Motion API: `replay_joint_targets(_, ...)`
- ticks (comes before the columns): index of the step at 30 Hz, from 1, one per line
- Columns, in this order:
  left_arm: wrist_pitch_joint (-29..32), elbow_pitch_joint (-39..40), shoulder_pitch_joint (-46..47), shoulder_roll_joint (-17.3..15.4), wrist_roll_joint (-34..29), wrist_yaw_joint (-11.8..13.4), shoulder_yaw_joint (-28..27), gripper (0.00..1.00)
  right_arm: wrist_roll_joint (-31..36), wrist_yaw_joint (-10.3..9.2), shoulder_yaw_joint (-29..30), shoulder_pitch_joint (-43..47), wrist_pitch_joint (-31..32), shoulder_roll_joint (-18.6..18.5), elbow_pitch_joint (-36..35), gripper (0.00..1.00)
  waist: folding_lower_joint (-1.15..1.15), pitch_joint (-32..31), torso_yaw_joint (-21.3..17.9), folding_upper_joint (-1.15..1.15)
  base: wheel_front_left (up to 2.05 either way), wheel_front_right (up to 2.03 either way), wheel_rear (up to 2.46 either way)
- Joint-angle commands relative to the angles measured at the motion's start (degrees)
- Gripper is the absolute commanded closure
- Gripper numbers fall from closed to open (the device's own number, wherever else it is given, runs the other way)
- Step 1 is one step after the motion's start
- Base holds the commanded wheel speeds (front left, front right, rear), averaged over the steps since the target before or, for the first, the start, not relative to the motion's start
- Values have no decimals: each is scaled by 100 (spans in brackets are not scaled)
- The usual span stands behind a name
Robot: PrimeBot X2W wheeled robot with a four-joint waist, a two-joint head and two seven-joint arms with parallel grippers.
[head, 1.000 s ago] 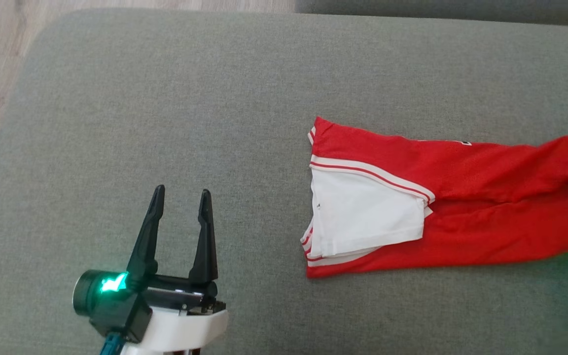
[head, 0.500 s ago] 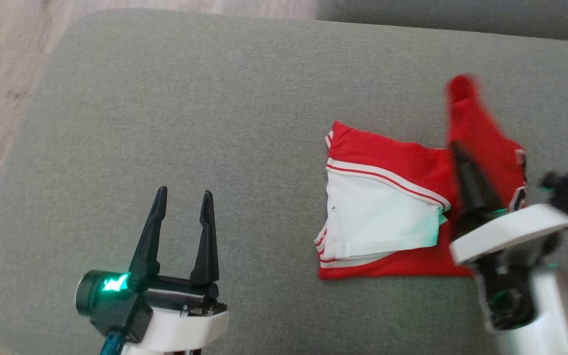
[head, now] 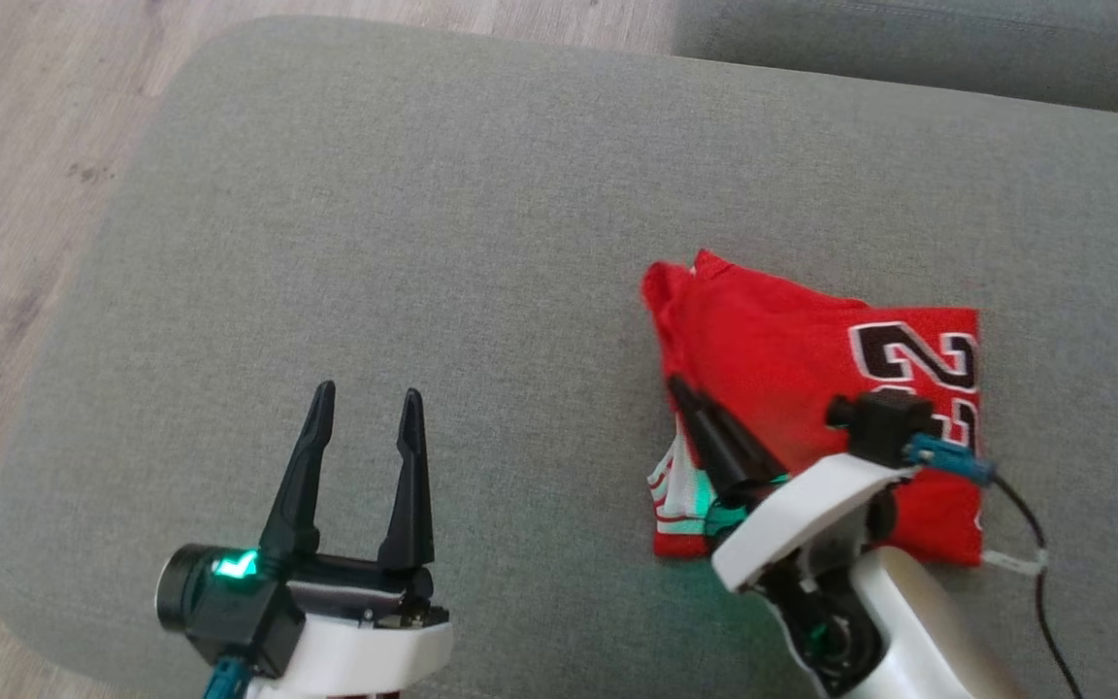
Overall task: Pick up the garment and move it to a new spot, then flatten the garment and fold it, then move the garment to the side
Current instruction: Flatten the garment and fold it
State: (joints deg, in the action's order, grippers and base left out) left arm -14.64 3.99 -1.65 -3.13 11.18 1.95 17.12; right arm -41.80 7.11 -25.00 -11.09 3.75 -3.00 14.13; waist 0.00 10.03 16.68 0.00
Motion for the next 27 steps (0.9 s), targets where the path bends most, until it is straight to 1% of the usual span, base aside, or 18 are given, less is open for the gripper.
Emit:
replay_joint_targets(1,-36,159,64,25,55,-5,-128,0,-45,37,-204,-187,-64,12,-138,100,0,-5,5,0,0,0,0)
replay_joint_targets(5,-36,149,50,25,101,5,-118,0,-108,37,-416,-199,-119,12,32,100,0,-21,0,0,0,0,0)
replay_joint_targets(6,-36,151,48,25,107,14,-126,0,-117,37,-427,-196,-134,12,69,87,0,-24,-11,0,0,0,0)
replay_joint_targets(7,-36,158,47,25,114,26,-139,0,-125,37,-440,-198,-143,12,93,58,0,-22,-29,0,0,0,0)
replay_joint_targets(8,-36,161,47,25,117,38,-151,0,-121,37,-436,-200,-156,12,118,0,0,-25,-50,0,0,0,0)
replay_joint_targets(13,-36,139,33,25,120,70,-194,0,82,37,-217,-195,-624,12,-59,0,0,-89,-209,0,0,0,0)
replay_joint_targets(15,-36,140,10,25,182,100,-246,0,380,37,15,-145,-893,12,-174,0,0,-131,-309,0,0,0,0)
replay_joint_targets(19,-36,133,-60,25,169,168,-387,0,1196,37,635,64,-1471,-20,-460,0,0,-256,-560,0,0,0,0)
replay_joint_targets(22,-36,88,-148,25,61,186,-486,0,1853,37,1043,293,-1736,-292,-620,0,0,-398,-754,0,0,0,0)
replay_joint_targets(25,-36,43,-266,25,32,207,-583,0,2169,37,1424,563,-1851,-481,-708,0,0,-577,-915,0,0,0,0)
replay_joint_targets(27,-36,-3,-367,25,-19,208,-637,0,2491,37,1627,747,-1868,-641,-813,0,0,-702,-995,0,0,0,0)
